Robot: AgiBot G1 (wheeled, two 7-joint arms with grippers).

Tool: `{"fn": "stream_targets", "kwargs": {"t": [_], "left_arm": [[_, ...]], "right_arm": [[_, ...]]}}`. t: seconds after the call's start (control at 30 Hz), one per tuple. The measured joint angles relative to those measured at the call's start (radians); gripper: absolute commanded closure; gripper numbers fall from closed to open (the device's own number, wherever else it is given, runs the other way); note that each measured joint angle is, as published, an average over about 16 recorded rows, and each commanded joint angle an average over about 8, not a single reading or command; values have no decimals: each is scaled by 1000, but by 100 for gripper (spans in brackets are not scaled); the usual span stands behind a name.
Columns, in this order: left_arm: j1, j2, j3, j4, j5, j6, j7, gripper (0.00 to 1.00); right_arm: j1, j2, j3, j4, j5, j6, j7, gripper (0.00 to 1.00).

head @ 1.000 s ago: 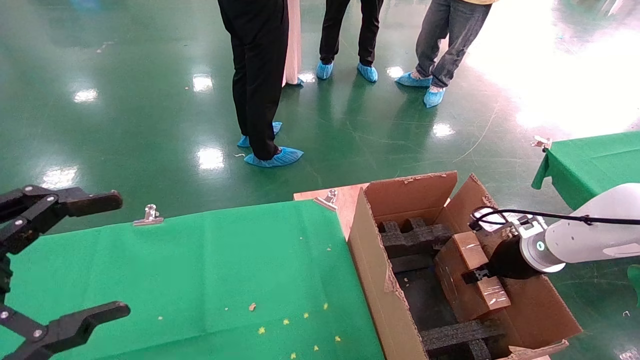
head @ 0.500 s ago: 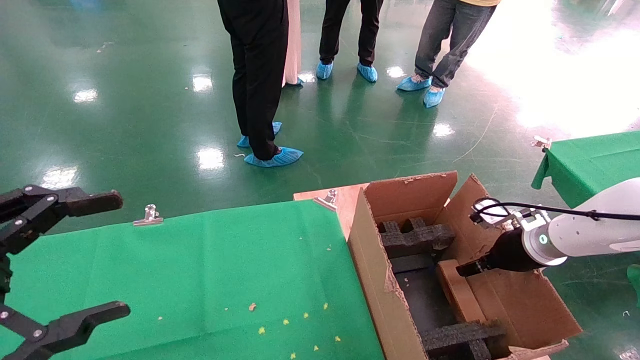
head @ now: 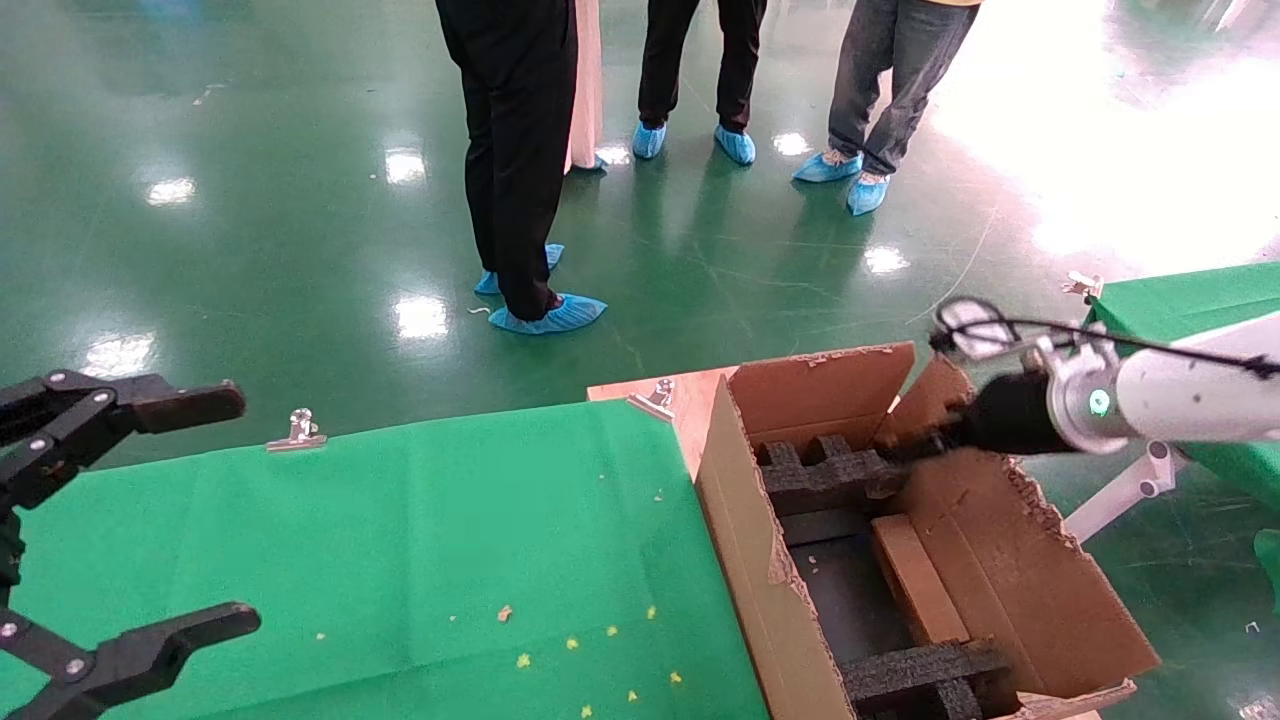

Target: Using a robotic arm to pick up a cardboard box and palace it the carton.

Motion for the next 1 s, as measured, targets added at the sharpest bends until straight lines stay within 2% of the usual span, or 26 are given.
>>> {"fn": "stream_targets", "kwargs": {"t": [0.27,0.43,0.77,1.0], "left_arm": [[0,0,0,0,0,0,0,0],[0,0,0,0,0,0,0,0],[0,0,0,0,0,-1,0,0],[0,0,0,0,0,-1,0,0]], "right_arm": [[63,81,68,191,72,1,-119,0],[82,114,98,269,113,-9,-191,0],[63,122,153,305,150,-40,-255,0],[-9,102,262,300,189,-103,-308,0]]}}
